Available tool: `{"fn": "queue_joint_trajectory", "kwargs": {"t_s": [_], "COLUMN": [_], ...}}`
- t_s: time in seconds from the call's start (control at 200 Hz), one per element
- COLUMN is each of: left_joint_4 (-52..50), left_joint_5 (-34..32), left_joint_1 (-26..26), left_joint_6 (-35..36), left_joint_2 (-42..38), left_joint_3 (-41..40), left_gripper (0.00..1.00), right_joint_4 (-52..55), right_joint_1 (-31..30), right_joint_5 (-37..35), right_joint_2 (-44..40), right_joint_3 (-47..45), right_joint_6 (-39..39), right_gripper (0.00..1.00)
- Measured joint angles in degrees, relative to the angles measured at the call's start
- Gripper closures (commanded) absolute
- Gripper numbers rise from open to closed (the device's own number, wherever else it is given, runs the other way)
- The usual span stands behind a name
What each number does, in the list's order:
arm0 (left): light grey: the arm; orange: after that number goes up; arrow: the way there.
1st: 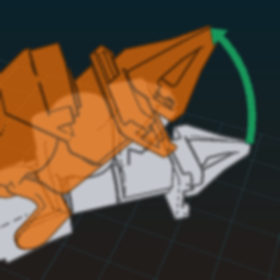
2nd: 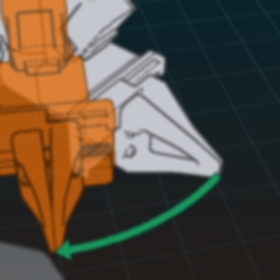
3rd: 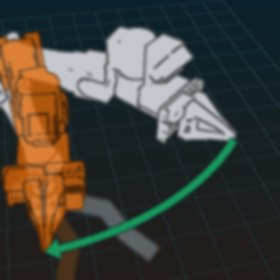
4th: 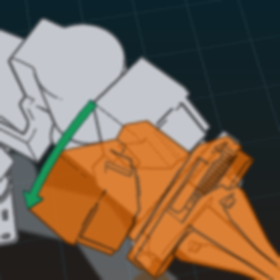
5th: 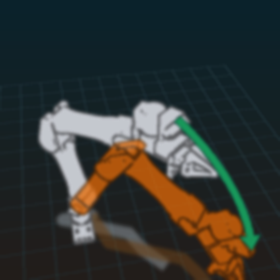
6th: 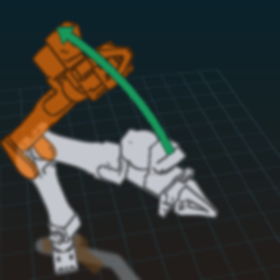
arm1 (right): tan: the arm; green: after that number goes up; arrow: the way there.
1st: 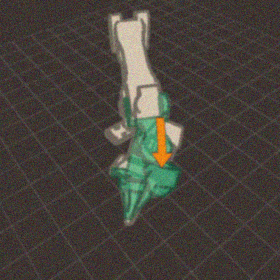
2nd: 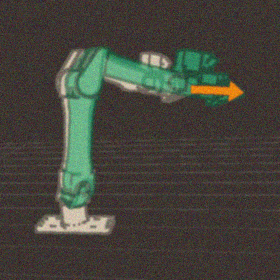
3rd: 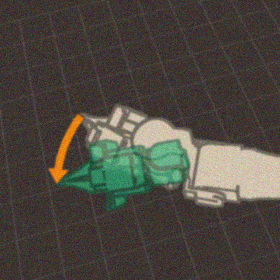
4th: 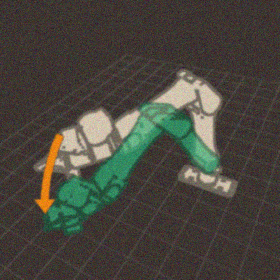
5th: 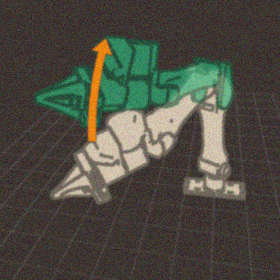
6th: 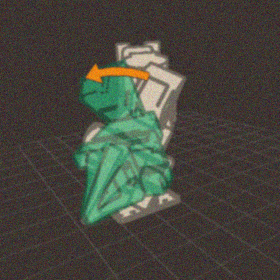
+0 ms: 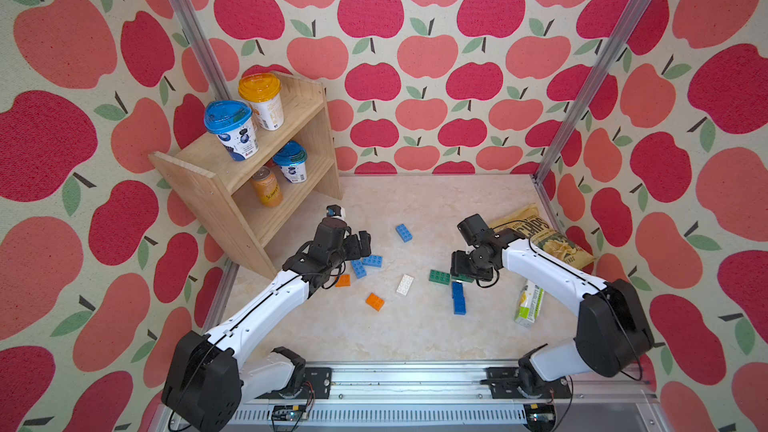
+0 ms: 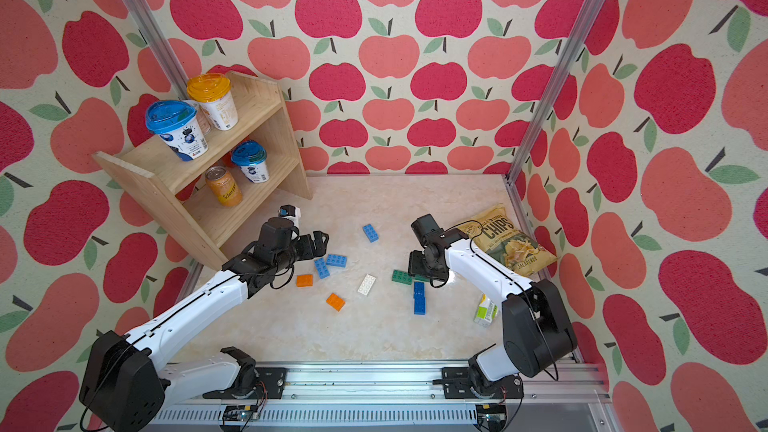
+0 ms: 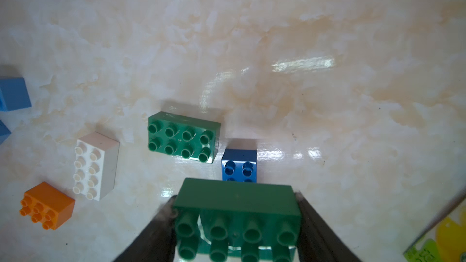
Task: Assemble a rectangle with lego
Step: Assemble the lego brick with the lego brick.
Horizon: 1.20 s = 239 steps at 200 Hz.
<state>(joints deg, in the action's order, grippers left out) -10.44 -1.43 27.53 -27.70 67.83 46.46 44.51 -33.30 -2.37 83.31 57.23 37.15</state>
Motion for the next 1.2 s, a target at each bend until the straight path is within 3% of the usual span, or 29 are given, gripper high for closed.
{"fn": "queue_joint_trajectory", "kwargs": {"t_s": [0.33,1.196], "left_joint_4": [0.0,0.0], "left_joint_5": [1.0,2.0], "left_joint_1": [0.0,0.2], "left_joint_6": [-0.3,-1.3], "left_joint_2": [0.0,0.9], "left_joint_3": [0.0,0.1], "left_gripper": [0.03,0.03], "right_joint_4": [1.7,-1.6], "right_joint_1": [-2.6,-2.6], "right_joint_5": [0.1,0.1], "right_joint_2": [-7.2,-1.5], "right_joint_3": [-7.7,-9.1], "right_joint_6": [3.9,4.3], "right_gripper": [0.52,0.53]}}
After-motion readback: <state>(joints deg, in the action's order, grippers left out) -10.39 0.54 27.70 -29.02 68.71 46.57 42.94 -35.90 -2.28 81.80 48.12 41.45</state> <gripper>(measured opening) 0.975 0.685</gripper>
